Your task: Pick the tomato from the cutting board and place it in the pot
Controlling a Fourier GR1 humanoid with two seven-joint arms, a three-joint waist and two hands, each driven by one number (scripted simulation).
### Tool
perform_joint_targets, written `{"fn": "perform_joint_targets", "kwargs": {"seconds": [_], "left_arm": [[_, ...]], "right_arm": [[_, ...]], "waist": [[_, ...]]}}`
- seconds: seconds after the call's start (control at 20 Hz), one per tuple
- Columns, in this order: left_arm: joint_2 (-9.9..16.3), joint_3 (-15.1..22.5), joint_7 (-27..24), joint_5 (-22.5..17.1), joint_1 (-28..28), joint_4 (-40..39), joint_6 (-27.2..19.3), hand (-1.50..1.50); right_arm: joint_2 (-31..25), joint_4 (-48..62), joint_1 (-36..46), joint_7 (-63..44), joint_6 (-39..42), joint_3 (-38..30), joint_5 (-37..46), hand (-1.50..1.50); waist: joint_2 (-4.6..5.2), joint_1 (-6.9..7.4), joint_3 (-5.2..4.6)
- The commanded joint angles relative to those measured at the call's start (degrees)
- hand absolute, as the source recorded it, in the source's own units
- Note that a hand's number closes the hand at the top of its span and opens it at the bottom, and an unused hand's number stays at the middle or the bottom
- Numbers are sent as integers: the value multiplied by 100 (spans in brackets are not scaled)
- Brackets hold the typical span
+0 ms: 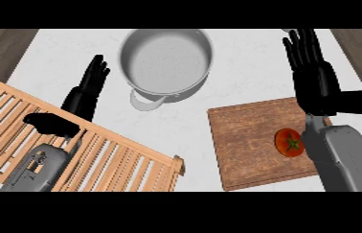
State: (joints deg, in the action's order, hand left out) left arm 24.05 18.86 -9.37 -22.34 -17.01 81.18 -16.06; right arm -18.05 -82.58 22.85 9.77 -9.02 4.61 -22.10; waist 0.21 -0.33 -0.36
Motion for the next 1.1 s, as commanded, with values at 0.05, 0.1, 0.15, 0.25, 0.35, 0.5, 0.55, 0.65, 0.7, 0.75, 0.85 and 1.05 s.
{"fn": "perform_joint_targets", "kwargs": {"seconds": [0.05,0.1,0.15,0.25,0.35,0.5,0.55,0.65,0.7,0.75,0.85,1.05], "left_arm": [[194,-902,2080,146,120,543,378,0],[255,-1179,2846,231,-152,532,399,0],[268,-1453,2418,435,98,-47,953,0],[453,-1841,1624,243,527,-649,1142,0],[-15,-1907,1388,-200,671,-750,1282,0],[103,-1920,1490,146,757,-1021,1224,0],[153,-1913,1594,285,732,-1078,1210,0],[227,-1900,1817,479,652,-1183,1213,0],[102,-1854,1890,558,611,-1259,1159,0],[233,-1907,2064,620,478,-1238,1168,0],[159,-1814,2241,839,401,-1287,1108,0],[188,-1842,2905,1003,292,-962,1070,0]], "right_arm": [[-110,157,-394,59,-490,-61,451,150],[-271,190,-411,1,-668,-179,578,150],[-313,266,-568,47,-941,-233,776,150],[-483,370,-811,71,-1257,-381,1004,150],[-1077,647,-1039,159,-2245,-1009,1629,150],[-870,560,-1211,464,-3079,-1235,1925,-150],[-863,520,-1291,573,-3245,-1181,2108,-150],[-703,480,-1504,717,-3612,-1098,2366,-150],[-647,420,-1555,706,-3820,-1030,2528,-150],[-568,458,-1682,731,-4034,-1033,2644,-150],[-499,408,-1938,690,-4246,-852,2918,-150],[-521,711,-2675,173,-4484,-616,3383,-150]], "waist": [[-52,-4,46],[-77,-21,53],[-41,75,56],[27,42,89],[27,-343,70],[8,-263,105],[-1,-194,99],[-4,-101,95],[-7,-87,67],[-22,-35,76],[-31,-36,50],[-34,26,8]]}}
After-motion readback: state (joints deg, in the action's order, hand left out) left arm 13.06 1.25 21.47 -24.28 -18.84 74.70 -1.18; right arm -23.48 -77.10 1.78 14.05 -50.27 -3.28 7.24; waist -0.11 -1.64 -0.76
